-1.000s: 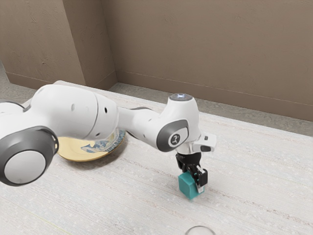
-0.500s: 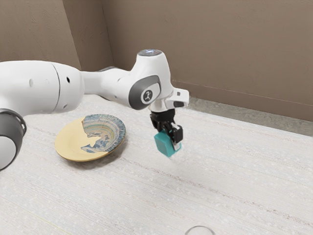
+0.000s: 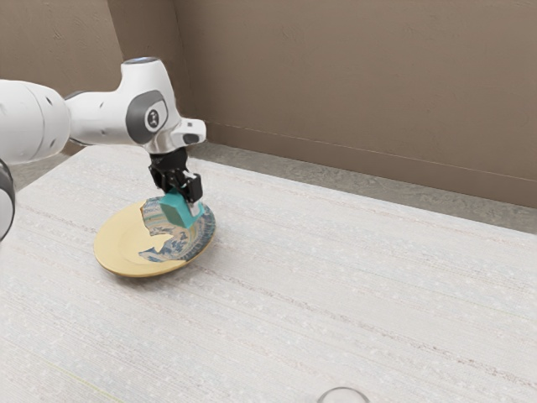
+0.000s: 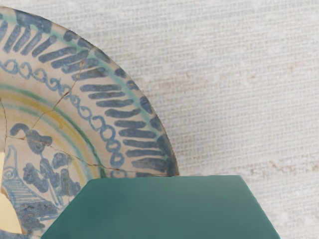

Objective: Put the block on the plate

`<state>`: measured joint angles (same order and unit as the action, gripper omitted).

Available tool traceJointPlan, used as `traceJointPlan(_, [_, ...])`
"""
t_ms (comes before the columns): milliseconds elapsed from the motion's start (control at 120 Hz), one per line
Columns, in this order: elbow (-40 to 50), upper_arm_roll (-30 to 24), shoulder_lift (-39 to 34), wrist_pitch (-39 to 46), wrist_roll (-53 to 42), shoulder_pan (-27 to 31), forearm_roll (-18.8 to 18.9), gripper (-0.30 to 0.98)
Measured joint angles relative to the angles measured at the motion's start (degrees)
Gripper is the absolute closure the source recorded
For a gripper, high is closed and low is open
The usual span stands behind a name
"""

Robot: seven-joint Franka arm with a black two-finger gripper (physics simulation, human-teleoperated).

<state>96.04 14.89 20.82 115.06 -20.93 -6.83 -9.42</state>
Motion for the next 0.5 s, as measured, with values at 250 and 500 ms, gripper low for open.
traceJointPlan(250, [-0.2, -0.6, 0.7, -0.6, -5.4, 7.7, -0.8, 0.27])
traceJointPlan(500, [-0.3, -0.7, 3.8, -0.7, -9.7, 10.7, -1.6, 0.27])
